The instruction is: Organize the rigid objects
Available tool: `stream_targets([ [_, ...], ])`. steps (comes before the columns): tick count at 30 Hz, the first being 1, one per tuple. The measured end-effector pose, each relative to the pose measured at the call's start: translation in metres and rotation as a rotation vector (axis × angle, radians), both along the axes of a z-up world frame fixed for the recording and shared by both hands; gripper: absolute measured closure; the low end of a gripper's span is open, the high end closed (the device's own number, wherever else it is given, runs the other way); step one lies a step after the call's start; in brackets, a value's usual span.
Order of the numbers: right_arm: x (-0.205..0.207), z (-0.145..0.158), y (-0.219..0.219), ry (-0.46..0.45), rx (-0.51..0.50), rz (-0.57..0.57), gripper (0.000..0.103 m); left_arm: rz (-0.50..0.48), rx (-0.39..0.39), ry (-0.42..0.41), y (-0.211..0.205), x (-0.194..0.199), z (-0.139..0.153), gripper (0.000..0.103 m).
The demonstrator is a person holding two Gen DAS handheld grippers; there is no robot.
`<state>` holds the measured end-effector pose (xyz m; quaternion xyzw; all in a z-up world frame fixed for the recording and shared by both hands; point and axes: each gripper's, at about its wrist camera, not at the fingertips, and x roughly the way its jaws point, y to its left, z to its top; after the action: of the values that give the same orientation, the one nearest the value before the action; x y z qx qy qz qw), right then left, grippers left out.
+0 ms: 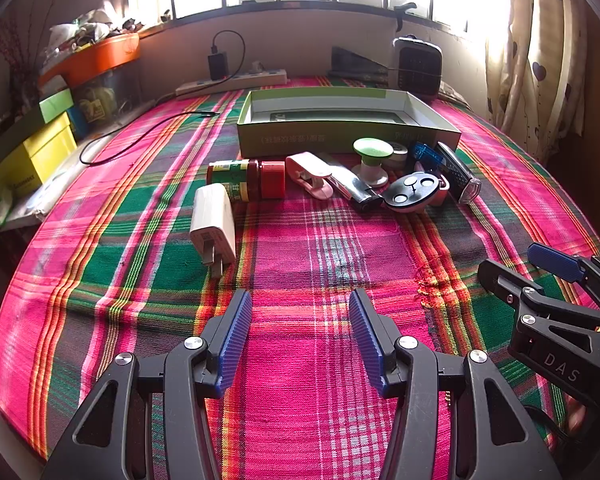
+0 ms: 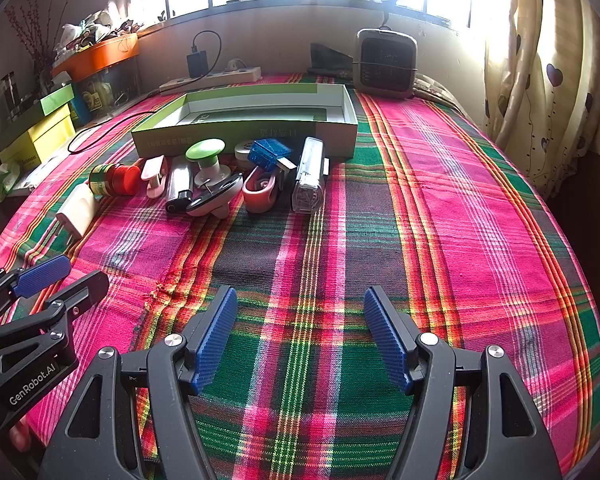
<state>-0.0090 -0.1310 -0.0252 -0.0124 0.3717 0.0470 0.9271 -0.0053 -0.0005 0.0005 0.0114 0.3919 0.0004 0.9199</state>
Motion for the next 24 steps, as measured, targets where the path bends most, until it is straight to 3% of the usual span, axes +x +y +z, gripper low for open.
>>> stream_targets([
  [24,0.0001,-0.0004,-0.0003,0.001,0.0,0.0,0.037,-0.01,0.003,0.015,0.0022,-0.0001,-0.0014,0.053],
])
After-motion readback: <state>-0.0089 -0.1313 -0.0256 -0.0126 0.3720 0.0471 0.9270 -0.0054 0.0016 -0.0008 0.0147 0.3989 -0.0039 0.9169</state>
